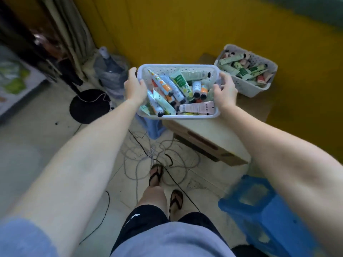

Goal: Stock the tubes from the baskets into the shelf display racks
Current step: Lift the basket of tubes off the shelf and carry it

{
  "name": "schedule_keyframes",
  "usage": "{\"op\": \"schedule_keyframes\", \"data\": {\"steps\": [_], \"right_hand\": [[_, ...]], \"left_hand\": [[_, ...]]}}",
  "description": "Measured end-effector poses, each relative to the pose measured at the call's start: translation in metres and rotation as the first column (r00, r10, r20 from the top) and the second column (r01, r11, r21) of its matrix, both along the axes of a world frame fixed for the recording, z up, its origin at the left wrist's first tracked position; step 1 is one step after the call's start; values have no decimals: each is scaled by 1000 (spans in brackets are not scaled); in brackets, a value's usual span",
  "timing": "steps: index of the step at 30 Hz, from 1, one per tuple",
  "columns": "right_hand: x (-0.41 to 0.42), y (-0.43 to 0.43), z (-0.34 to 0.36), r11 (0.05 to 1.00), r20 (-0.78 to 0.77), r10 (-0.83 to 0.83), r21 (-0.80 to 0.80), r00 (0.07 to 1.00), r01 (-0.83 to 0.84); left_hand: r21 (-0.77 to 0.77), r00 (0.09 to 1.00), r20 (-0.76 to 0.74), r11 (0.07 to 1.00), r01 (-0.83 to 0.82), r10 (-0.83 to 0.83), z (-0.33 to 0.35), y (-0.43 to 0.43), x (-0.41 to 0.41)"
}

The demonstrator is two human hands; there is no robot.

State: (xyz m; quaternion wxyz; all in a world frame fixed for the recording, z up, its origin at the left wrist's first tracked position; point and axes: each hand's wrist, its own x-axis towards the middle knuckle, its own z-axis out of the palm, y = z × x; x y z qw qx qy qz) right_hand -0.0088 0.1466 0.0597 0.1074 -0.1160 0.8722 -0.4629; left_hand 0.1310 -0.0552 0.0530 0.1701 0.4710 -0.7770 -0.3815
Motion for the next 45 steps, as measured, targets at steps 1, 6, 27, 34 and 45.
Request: {"op": "schedule_keyframes", "data": {"steps": [1,6,27,34,45], "right_hand": [[10,-16,3,999,-1,47,-12,999,-47],[81,-111,13,960,24,279,-42,960,-278],[473,-553,162,596,-59,742,-397,668,-697],[536,-691,209,513,-9,815,-454,580,-728],[596,-939,311,296,-96,905,-560,415,-774]], "left_hand": [[21,997,-49,998,-58,59,4,-10,19],[51,930,-199,951,-306,310,15,-63,130],[-256,666,-310,615,-745,678,189,-349,585],[-272,616,-344,553,-787,708,230,-461,657],[-187,467,-521,438,-879,715,316,-684,717]]}}
